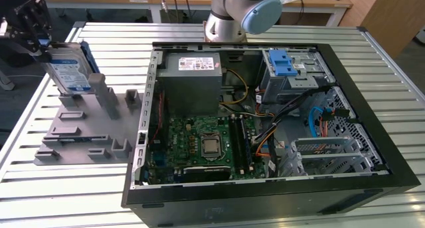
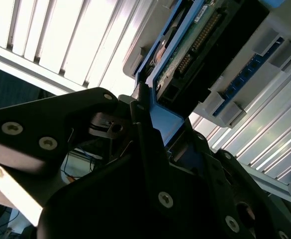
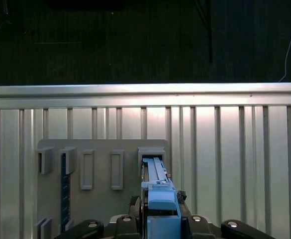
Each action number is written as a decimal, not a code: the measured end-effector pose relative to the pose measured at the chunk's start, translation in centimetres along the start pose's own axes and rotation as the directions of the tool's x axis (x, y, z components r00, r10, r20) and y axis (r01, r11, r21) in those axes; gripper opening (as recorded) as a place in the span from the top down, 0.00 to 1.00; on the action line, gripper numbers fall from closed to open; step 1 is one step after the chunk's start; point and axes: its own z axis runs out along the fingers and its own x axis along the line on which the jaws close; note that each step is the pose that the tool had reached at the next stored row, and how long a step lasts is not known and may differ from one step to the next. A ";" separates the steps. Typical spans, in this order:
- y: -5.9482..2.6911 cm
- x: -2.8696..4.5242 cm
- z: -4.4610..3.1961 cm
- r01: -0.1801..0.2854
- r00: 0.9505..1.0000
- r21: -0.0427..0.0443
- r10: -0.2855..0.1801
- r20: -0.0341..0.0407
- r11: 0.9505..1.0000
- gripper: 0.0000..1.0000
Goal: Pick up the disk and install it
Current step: 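Pick up the disk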
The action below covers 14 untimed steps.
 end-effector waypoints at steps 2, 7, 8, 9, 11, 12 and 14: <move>0.00 0.00 -0.12 0.000 1.000 0.000 0.000 0.000 1.000 0.64; 0.00 -0.01 -0.57 0.000 1.000 0.000 0.000 0.000 1.000 0.64; 0.01 -0.01 -0.67 0.000 1.000 0.000 0.000 0.000 1.000 0.64; 0.01 -0.01 -0.74 0.000 1.000 0.000 0.000 0.000 1.000 0.64; 0.01 -0.01 -0.84 0.000 1.000 0.000 0.000 0.000 1.000 0.64; 0.01 -0.01 -0.88 0.000 1.000 0.000 0.000 0.000 1.000 0.64; 0.01 -0.01 -1.01 0.000 1.000 0.000 0.000 0.000 1.000 0.64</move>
